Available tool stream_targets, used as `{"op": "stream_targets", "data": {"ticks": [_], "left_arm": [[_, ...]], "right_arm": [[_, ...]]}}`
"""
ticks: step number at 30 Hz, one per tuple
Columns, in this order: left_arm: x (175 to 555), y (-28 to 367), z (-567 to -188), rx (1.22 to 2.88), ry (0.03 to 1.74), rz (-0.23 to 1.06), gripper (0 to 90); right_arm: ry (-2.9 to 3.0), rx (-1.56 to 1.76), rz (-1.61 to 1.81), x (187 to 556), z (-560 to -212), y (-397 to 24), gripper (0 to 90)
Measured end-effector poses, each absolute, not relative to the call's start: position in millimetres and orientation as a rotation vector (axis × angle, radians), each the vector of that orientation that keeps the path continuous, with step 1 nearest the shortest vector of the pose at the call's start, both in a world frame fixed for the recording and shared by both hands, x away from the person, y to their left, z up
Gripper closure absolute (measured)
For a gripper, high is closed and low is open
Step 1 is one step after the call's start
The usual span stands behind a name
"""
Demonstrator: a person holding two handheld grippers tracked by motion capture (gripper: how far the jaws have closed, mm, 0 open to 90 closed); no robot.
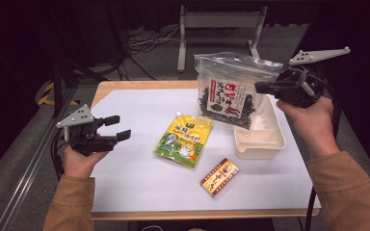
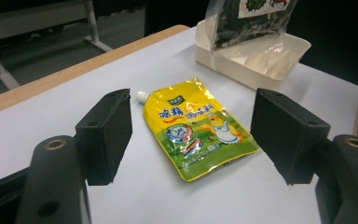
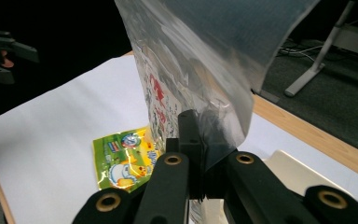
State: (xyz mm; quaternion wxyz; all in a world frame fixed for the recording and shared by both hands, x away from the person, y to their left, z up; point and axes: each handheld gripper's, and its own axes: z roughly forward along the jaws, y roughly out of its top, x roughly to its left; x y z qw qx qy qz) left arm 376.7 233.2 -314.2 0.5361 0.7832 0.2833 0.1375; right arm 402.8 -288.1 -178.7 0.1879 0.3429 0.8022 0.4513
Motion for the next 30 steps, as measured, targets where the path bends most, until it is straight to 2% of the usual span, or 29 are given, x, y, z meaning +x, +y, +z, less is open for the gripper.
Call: {"op": "stream_targets", "data": {"ticks": [30], "left_arm": [[387.9,231.7,-328.8,1.924,0.726,0.256,27.7]], "right_arm": [[2.130,1.205,1.182,447.3,-183.9,-342.2,89.1]]}}
